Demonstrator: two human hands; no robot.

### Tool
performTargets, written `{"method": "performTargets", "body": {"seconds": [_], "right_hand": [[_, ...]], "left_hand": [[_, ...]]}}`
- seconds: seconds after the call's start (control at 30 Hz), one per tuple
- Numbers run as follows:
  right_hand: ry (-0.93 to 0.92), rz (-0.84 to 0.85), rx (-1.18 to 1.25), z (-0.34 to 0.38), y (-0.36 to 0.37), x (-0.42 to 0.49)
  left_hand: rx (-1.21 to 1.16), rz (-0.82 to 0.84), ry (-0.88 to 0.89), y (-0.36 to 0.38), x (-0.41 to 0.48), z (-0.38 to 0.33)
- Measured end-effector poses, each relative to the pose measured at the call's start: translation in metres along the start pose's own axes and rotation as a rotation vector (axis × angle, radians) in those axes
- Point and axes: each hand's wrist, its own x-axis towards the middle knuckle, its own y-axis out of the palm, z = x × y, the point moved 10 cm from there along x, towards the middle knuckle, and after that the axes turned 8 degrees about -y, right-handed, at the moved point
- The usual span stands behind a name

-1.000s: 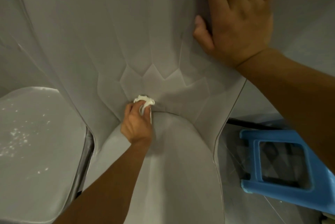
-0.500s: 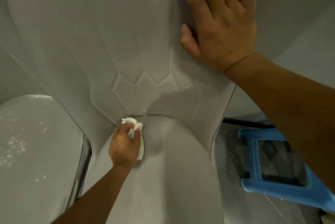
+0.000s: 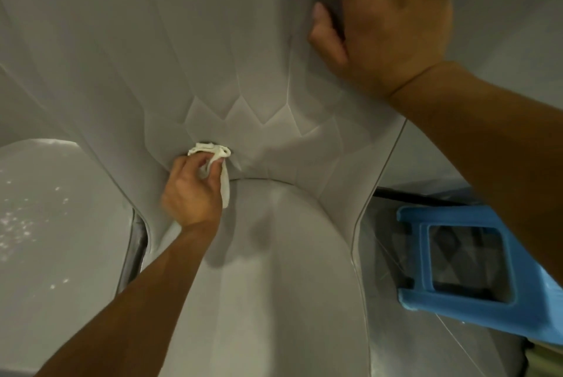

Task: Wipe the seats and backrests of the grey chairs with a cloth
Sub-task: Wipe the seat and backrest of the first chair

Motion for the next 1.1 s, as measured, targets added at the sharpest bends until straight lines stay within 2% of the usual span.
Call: {"method": "performTargets", "body": {"seconds": [0.13, 0.23, 0.47, 0.57, 0.6, 0.67, 0.8, 0.83, 0.97, 1.03, 1.1], "right_hand": [[0.0, 0.0, -0.017, -0.001, 0.001, -0.001], [-0.006, 0.007, -0.017, -0.002, 0.001, -0.001], [0.009, 0.057, 0.033, -0.003, 0.003, 0.0], [0.019, 0.098, 0.073, -0.001, 0.005, 0.001], [0.021, 0.11, 0.089, 0.0, 0.005, 0.001], [0.019, 0.13, 0.099, -0.002, 0.007, 0.001], [0.038, 0.181, 0.133, -0.005, 0.009, 0.0], [0.04, 0.194, 0.144, -0.004, 0.011, -0.001], [0.022, 0.203, 0.144, -0.005, 0.012, -0.001], [0.017, 0.192, 0.139, -0.006, 0.012, -0.001], [0.014, 0.182, 0.141, -0.004, 0.012, -0.002]], "left_hand": [[0.028, 0.035, -0.187, 0.029, -0.017, 0.024], [0.141, 0.164, -0.319, 0.058, -0.033, 0.052], [0.219, 0.309, -0.091, 0.066, -0.041, 0.045], [0.146, 0.473, -0.21, 0.062, -0.04, 0.058], [0.102, 0.482, -0.253, 0.054, -0.042, 0.06], [0.007, 0.395, -0.264, 0.027, -0.045, 0.052], [-0.108, -0.031, -0.124, -0.051, -0.025, 0.011], [-0.115, -0.094, -0.116, -0.059, -0.017, 0.003], [-0.175, -0.119, -0.087, -0.052, -0.008, -0.003], [-0.195, -0.072, -0.1, -0.038, -0.012, 0.002], [-0.119, 0.002, -0.132, -0.021, -0.012, 0.008]]}}
